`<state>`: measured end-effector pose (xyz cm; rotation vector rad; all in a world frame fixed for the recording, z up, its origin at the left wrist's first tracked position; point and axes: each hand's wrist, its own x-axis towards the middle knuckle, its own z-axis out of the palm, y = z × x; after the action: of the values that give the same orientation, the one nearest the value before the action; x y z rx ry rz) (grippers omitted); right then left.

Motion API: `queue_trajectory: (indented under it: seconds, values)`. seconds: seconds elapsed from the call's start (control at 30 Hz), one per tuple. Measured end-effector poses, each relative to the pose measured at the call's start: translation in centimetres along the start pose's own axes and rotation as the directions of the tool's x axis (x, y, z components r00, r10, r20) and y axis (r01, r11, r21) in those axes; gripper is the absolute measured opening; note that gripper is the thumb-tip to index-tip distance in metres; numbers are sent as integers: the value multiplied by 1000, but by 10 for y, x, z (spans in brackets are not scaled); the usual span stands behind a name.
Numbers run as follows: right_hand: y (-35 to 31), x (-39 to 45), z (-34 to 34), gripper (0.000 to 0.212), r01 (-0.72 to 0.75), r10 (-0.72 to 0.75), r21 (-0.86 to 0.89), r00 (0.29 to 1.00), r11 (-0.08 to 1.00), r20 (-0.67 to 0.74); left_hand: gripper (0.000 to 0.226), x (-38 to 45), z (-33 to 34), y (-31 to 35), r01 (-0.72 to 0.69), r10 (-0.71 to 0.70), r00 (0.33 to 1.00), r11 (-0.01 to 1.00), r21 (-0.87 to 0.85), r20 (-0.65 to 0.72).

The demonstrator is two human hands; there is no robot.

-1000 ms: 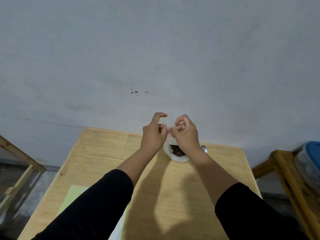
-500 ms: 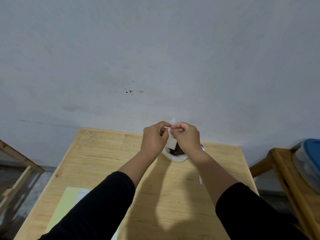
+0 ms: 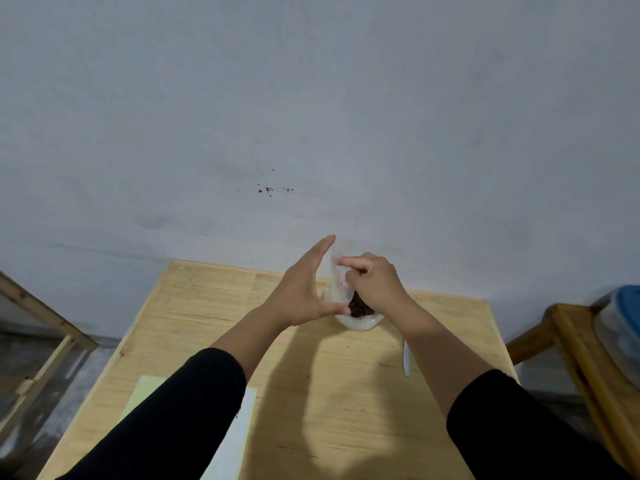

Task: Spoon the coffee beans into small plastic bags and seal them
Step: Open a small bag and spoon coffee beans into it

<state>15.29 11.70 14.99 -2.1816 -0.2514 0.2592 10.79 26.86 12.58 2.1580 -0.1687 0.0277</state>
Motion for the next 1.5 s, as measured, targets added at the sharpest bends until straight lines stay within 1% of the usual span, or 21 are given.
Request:
queue_trajectory:
  seconds: [0.07, 0.2, 0.3, 0.37, 0.43, 0.57, 0.63, 0.7, 0.77, 0.8, 0.83, 0.87, 0.9, 0.93, 0.97, 1.03, 1.17, 1.27, 1.33, 1.43, 1.5]
  values:
    - [0, 0, 2, 35, 11, -11, 11, 998, 1000, 64, 122, 0, 0, -2, -16, 15, 999, 999, 28, 28]
    - [3, -1, 3, 32, -14, 8, 41, 990, 999, 140, 119, -1, 2, -10, -62, 61, 998, 994, 92, 20]
    - [8, -2, 4, 35, -61, 52, 53, 985, 997, 162, 125, -1, 5, -16, -83, 78, 996, 990, 115, 47]
    - [9, -2, 5, 38, -44, 37, 36, 985, 998, 169, 125, -1, 7, -18, -102, 97, 994, 988, 119, 48]
    - [8, 0, 5, 39, -3, -2, 27, 987, 1000, 160, 117, 1, 10, -19, -107, 109, 994, 987, 121, -6]
    - [11, 2, 3, 36, 42, -51, 75, 991, 996, 121, 88, 2, 13, -21, -87, 108, 978, 988, 126, -176]
    - [18, 2, 1, 35, -4, -18, 158, 990, 987, 141, 79, 2, 16, -24, -87, 111, 974, 988, 125, -199]
    - [27, 0, -2, 31, -64, 8, 310, 984, 949, 177, 76, 2, 20, -27, -82, 105, 973, 990, 117, -206]
    - [40, -4, -4, 25, -105, 59, 460, 992, 882, 113, 76, 3, 23, -31, -61, 86, 972, 991, 118, -218]
    - [51, -6, -5, 22, -107, 114, 487, 993, 867, 16, 77, 2, 24, -33, -43, 68, 972, 992, 117, -227]
    - [66, -7, -5, 19, -125, 191, 428, 975, 895, -113, 77, 1, 24, -36, -20, 47, 970, 993, 113, -238]
    - [84, -9, -5, 19, -177, 259, 319, 937, 931, -235, 78, 0, 25, -39, 7, 22, 968, 994, 113, -251]
    - [101, -11, -5, 22, -266, 308, 168, 893, 949, -329, 79, -1, 25, -43, 34, -1, 965, 992, 118, -264]
    - [119, -13, -4, 26, -364, 353, 41, 858, 930, -373, 81, -2, 26, -45, 59, -21, 961, 990, 128, -276]
    - [132, -17, -4, 28, -456, 414, -28, 829, 889, -377, 83, -3, 27, -47, 79, -37, 957, 987, 137, -287]
    - [153, -23, 1, 27, -556, 503, -44, 781, 830, -371, 87, -3, 31, -50, 118, -74, 950, 985, 129, -302]
    - [170, -33, 13, 20, -587, 522, -62, 759, 808, -390, 91, 1, 40, -50, 174, -130, 932, 980, 101, -338]
    - [171, -33, 16, 31, -632, 576, -4, 708, 775, -408, 93, 4, 47, -51, 207, -165, 925, 974, 88, -343]
    - [171, -31, 18, 31, -658, 618, 50, 676, 751, -401, 94, 4, 51, -54, 227, -189, 921, 971, 75, -340]
    - [172, -31, 20, 21, -646, 608, 57, 680, 761, -410, 94, 1, 56, -59, 245, -208, 924, 966, 80, -320]
    - [170, -32, 18, 20, -610, 588, 112, 673, 785, -449, 95, -2, 58, -62, 250, -213, 926, 965, 84, -310]
